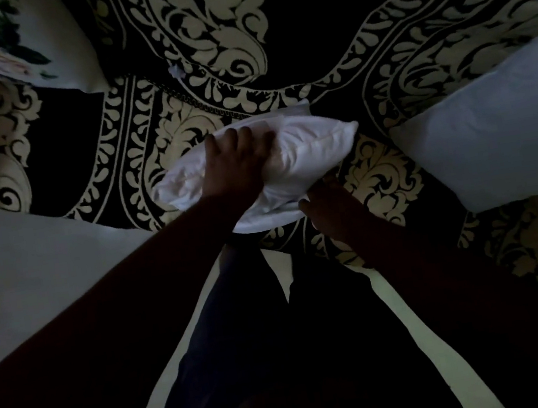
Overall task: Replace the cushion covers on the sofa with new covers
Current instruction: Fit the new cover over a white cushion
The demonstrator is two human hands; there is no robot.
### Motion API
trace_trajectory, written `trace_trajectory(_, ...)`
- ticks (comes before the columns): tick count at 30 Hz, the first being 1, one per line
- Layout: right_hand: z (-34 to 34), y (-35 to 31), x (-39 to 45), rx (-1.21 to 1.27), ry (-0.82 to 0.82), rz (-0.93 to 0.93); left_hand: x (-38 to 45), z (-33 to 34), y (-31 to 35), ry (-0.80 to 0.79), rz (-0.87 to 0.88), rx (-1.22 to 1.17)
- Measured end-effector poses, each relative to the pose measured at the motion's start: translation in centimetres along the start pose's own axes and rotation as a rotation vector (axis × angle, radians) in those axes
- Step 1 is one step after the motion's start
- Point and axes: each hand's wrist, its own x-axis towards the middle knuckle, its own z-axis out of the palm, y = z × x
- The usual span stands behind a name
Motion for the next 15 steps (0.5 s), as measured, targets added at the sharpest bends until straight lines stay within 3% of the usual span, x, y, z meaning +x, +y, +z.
trace_trajectory(5, -1.5, 0.1, 2.0, 0.248, -0.116, 0.169, -1.7, 1.5, 2.6, 0.16, 0.223, 0.104)
trace_trajectory(8, -4.0, 0.0, 0.0, 0.308, -0.224, 0.024, -2.1, 1.9, 3.6, 0.192, 0.225, -0.024)
trace_trajectory(11, -5.7, 0.2, -2.2, 0.322, -0.074, -0.1, -2.7, 2.2, 3.1, 0.198, 0.278, -0.038)
trace_trajectory(15, -7.9, 1.9, -3.6, 0.265, 0.052, -0.082, -3.7, 3.5, 3.4, 0.201, 0.357, 0.064)
